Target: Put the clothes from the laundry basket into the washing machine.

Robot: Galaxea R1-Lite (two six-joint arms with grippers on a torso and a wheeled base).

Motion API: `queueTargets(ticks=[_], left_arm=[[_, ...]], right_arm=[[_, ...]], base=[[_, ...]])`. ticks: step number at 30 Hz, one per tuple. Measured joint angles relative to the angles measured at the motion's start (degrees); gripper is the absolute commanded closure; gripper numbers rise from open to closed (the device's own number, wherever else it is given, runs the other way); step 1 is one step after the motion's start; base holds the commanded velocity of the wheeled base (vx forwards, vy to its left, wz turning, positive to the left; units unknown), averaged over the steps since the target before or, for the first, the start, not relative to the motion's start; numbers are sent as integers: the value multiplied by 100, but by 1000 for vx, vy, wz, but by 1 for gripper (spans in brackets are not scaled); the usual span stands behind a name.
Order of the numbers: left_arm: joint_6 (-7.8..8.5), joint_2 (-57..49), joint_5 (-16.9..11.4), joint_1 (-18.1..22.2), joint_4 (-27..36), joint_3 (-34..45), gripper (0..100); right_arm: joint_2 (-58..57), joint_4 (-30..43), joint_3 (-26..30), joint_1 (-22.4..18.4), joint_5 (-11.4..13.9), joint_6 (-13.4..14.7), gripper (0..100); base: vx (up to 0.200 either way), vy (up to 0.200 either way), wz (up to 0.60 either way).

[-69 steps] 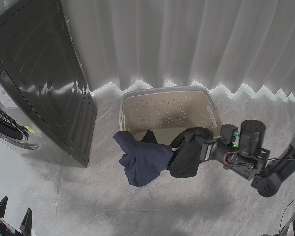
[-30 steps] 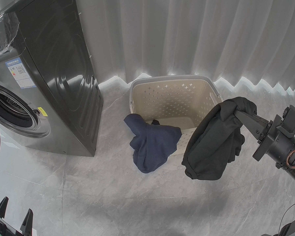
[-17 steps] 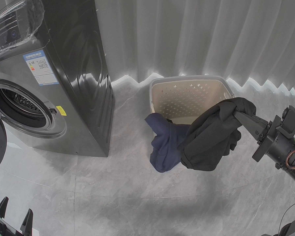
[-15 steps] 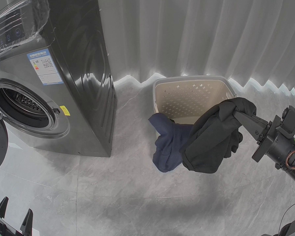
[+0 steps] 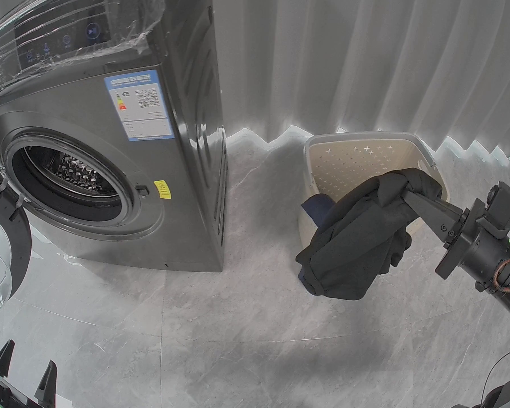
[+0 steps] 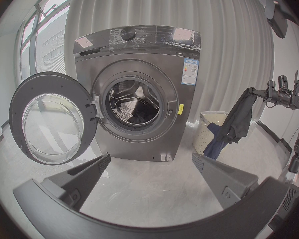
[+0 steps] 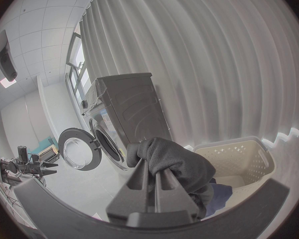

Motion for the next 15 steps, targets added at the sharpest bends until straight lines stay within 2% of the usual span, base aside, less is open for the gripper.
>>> queueTargets(ticks=[12, 15], left_arm=[[1, 0, -2, 0, 0, 0, 0], [4, 0, -2, 1, 0, 0, 0]], right_arm=[[9, -2, 0, -4, 0, 5, 100], [13, 12, 0, 0, -2, 5, 100]], base=[[0, 200, 0], [0, 0, 0]])
